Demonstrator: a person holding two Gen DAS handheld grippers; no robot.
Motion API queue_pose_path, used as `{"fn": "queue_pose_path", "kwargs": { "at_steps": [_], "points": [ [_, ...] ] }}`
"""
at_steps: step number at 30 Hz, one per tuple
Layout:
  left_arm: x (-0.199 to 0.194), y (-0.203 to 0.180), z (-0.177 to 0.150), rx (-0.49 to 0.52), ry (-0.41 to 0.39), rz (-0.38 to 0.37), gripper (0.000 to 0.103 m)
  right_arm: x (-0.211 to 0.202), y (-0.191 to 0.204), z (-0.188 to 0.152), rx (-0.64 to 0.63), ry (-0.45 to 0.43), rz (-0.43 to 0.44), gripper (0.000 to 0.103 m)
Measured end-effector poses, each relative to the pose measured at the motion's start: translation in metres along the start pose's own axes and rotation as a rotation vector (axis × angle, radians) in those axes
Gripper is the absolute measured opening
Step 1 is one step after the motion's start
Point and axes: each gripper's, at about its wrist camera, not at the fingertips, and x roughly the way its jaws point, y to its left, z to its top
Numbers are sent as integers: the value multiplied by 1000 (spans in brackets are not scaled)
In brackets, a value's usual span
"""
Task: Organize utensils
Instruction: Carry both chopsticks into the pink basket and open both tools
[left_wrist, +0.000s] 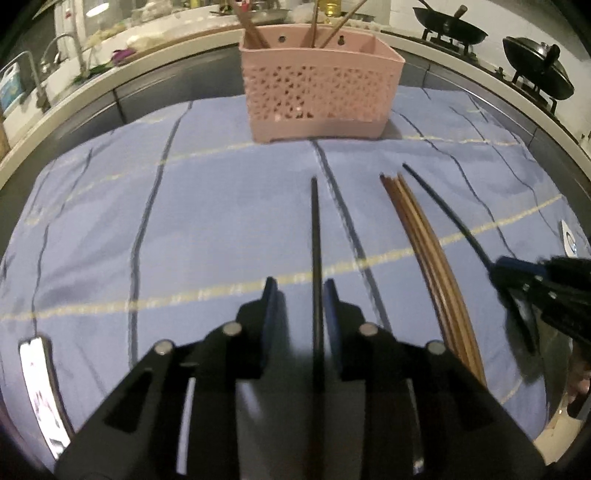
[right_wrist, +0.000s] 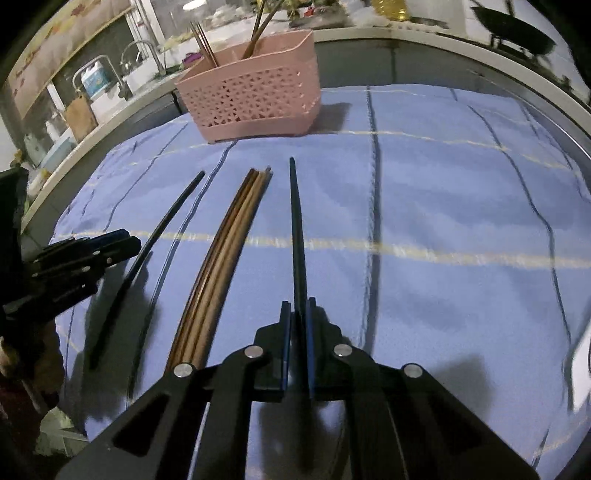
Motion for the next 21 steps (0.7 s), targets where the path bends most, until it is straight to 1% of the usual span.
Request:
{"fn": "queue_pose_path", "kwargs": {
  "at_steps": [4, 6, 8, 10, 11, 12, 13, 15, 16, 18, 19, 21],
  "points": [
    [17, -2, 16, 14, 20, 1, 24, 20, 3, 33, -28, 27, -13, 9],
    [24, -3, 21, 26, 32, 9, 24, 28, 4, 46, -42, 42, -2, 9],
    [30, -5, 27, 45, 24, 22, 24, 35, 5, 58, -49, 47, 1, 9],
    [35, -6, 32, 54, 15, 15, 24, 41, 4, 66, -38, 48, 32, 9],
    [37, -6, 35, 54, 9, 3, 22, 43, 3, 69, -36, 50, 43, 9],
    [39, -6, 37, 54, 1, -8, 15, 44, 3, 71, -36, 52, 44, 6],
    [40, -6, 39, 56, 0, -33, 5, 44, 2, 72, -32, 52, 49, 6],
    [40, -5, 42, 42, 13, -52, 5, 40, -1, 71, -5, 43, 79, 5],
    [39, -3, 43, 29, 16, -71, 5, 30, -2, 68, 8, 7, 106, 5],
    [23, 3, 45, -2, -24, -112, 5, 11, 0, 66, 8, -59, 138, 5],
    [13, 5, 47, -9, -52, -125, 5, -6, 2, 64, 1, -115, 166, 5],
    [-18, 9, 50, -14, -129, -161, 5, -31, 7, 63, -19, -205, 191, 5]
  ]
}}
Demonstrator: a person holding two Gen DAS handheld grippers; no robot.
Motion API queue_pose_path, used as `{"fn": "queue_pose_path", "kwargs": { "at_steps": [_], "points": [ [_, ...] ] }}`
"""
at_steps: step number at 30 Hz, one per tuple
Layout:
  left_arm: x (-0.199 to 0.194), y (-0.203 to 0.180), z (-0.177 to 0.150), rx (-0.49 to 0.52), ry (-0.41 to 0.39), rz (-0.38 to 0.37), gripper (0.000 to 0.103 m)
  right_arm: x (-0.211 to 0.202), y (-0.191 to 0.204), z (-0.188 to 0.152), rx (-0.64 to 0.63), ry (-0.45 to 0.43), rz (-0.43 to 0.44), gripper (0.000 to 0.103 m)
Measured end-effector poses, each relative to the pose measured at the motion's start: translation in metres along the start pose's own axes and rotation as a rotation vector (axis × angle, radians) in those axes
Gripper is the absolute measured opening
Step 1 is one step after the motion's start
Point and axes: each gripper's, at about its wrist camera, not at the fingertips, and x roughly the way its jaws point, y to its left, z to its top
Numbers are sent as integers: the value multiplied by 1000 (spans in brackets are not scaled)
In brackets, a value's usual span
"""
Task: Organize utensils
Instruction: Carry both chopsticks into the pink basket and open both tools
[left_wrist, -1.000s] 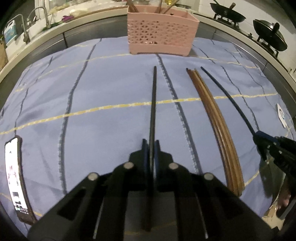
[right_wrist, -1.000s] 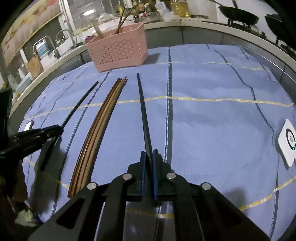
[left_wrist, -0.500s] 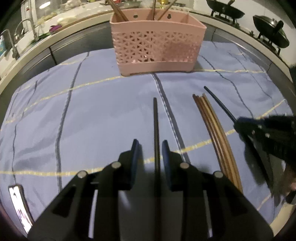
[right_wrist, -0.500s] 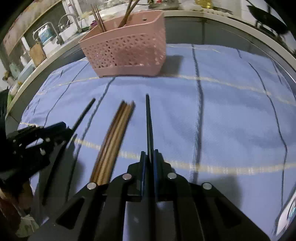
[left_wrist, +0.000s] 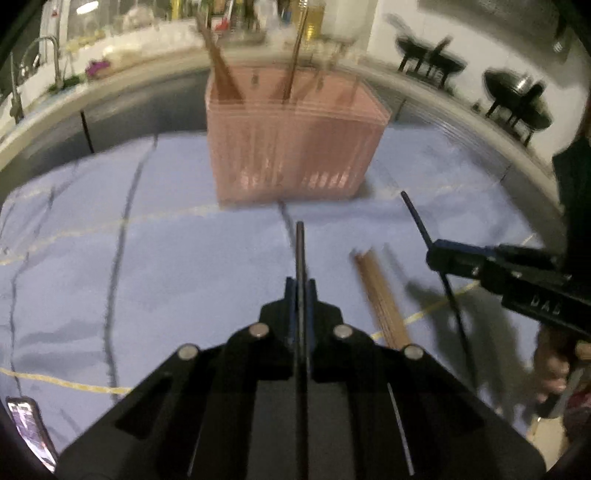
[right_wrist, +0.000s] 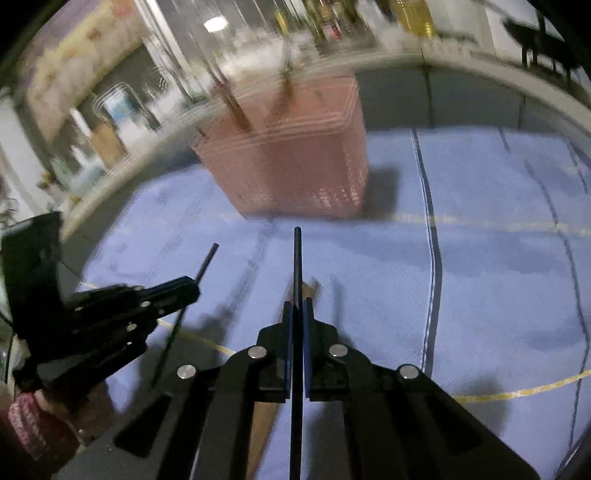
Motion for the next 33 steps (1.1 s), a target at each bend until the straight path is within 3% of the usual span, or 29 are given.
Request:
{"fn": "queue_pose_path", "kwargs": {
  "at_steps": [6, 11, 16, 20, 25, 30, 33],
  "points": [
    [-83, -5, 31, 20, -189, -45, 5, -62, 23, 28, -40, -252, 77, 5],
    [-134, -7, 81, 30, -338, -65, 5, -85, 40, 84, -70, -403, 87, 5],
    [-158, -3, 146, 34, -489, 2, 5, -83, 51, 149, -73, -545, 52, 5],
    [-146, 6, 185, 11, -572, 77, 5, -56, 49, 192, -45, -645, -47, 5],
    [-98, 24, 202, -12, -526, 142, 5, -3, 44, 207, -41, -629, -123, 5],
    [-44, 36, 192, 1, -409, 148, 5, 44, 37, 193, -67, -521, -145, 5],
    [-16, 39, 181, -6, -317, 150, 6, 64, 35, 183, -73, -411, -136, 5]
  ]
}}
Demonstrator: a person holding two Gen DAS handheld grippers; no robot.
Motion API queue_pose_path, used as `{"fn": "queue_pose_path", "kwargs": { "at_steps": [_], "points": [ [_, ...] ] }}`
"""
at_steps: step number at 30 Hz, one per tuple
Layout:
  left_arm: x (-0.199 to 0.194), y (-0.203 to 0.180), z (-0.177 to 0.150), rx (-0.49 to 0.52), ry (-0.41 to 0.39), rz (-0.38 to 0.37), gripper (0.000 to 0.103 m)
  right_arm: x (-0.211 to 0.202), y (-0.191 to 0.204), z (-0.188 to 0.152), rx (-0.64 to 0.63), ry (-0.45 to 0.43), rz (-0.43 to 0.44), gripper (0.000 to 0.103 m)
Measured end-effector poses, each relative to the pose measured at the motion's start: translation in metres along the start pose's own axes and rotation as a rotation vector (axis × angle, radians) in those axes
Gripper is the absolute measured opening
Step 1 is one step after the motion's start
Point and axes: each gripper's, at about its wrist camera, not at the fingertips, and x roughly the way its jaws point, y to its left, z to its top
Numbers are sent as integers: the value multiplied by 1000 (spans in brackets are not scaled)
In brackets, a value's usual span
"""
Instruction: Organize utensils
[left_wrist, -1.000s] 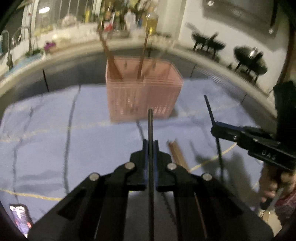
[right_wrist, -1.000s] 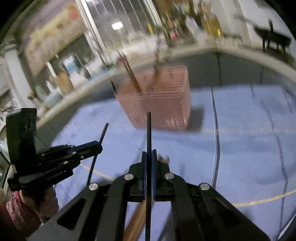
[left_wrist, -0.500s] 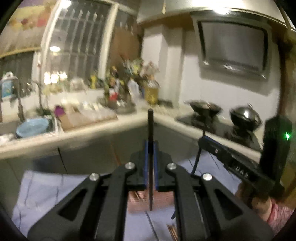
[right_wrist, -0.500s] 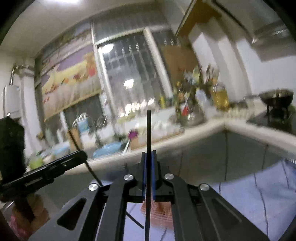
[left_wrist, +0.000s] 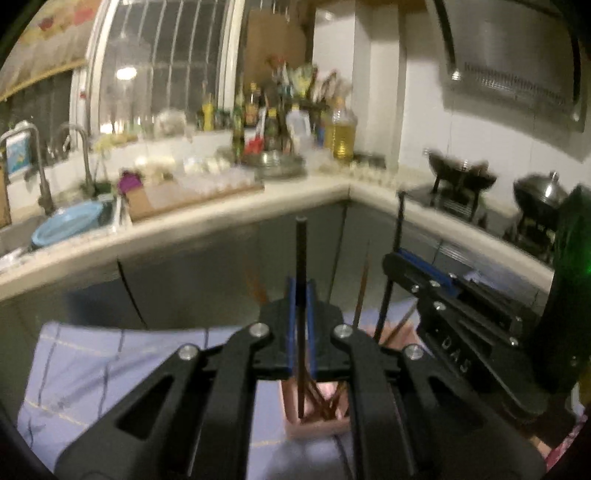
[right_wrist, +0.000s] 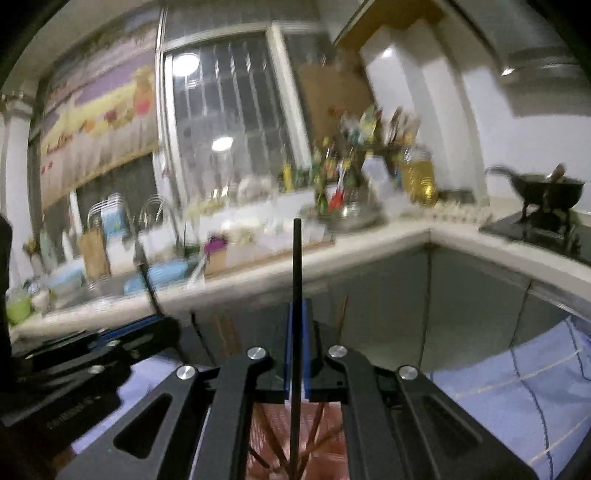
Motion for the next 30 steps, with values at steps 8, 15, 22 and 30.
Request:
{"fn": "queue_pose_path", "kwargs": {
  "at_steps": [8, 15, 22, 30],
  "points": [
    [-10, -2, -33, 5, 51, 86, 44, -38, -8, -10, 123, 61, 52, 8],
    [-61, -9, -62, 29, 61, 165, 46, -127, 1, -32, 152, -6, 121, 53],
    [-103, -15, -130, 9, 140, 149, 46, -192, 4, -136, 132, 146, 53, 51],
    [-101, -46, -230, -26, 369, -24, 46, -189, 4, -236, 126, 465, -6, 22]
  ]
}}
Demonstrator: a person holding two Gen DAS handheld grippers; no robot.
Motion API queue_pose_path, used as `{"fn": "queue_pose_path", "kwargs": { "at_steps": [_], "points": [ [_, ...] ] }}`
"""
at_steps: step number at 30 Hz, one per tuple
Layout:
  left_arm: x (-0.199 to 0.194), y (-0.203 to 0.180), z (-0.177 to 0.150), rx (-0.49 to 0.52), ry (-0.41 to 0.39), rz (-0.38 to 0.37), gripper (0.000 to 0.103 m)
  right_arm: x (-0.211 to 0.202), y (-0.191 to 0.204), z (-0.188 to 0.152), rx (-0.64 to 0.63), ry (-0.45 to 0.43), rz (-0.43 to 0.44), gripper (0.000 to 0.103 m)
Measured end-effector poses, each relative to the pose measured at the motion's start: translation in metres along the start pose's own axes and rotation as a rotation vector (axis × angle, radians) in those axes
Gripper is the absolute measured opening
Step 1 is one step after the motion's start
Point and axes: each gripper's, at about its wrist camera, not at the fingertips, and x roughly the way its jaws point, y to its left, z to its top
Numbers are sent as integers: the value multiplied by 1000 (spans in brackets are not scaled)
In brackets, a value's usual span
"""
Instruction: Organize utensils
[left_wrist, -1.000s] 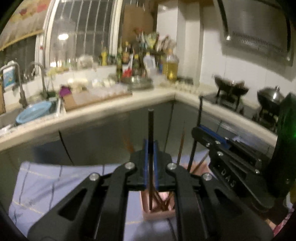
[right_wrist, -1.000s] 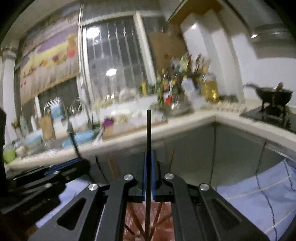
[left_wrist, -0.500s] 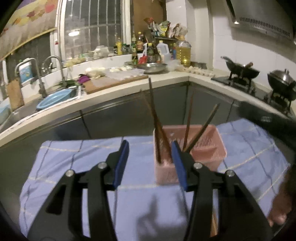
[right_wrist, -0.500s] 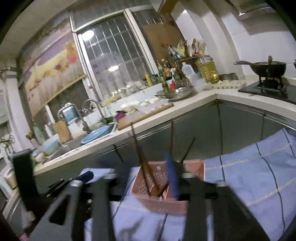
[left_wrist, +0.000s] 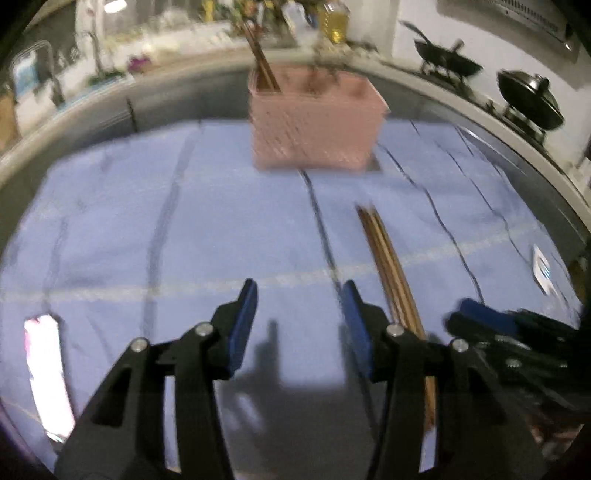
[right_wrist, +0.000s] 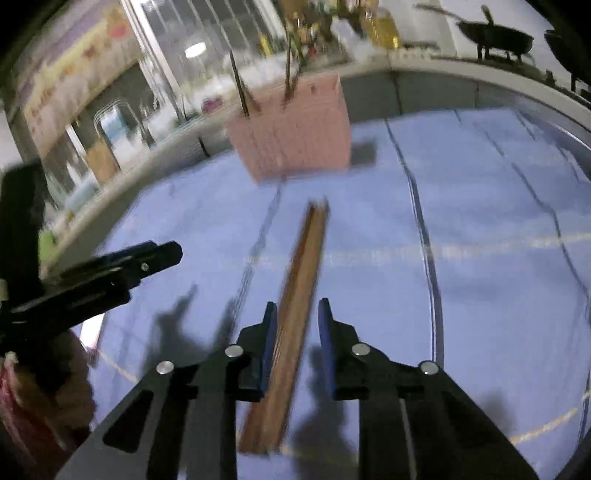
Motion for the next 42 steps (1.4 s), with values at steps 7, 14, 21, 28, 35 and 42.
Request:
{"fn": "queue_pose_path", "kwargs": {
  "at_steps": [7, 14, 21, 28, 35, 42],
  "points": [
    [15, -28, -15, 52, 53, -48, 46, 8, 9, -10, -79, 24, -96, 22],
    [26, -46, -10, 84, 78, -59, 46, -8, -24, -11, 33, -14, -93, 21],
    [48, -61, -13, 115, 112, -25, 46, -4, -20, -9, 34, -4, -28, 21],
    [48, -56, -11, 100, 118, 27, 45, 3, -22, -8, 43, -2, -2, 21],
    [52, -64, -6, 116, 133, 32, 46, 2, -26, -6, 53, -11, -1, 21],
    [42, -65, -2, 88, 125, -26, 46, 1, -33, -4, 84, -25, 2, 21]
  ]
}}
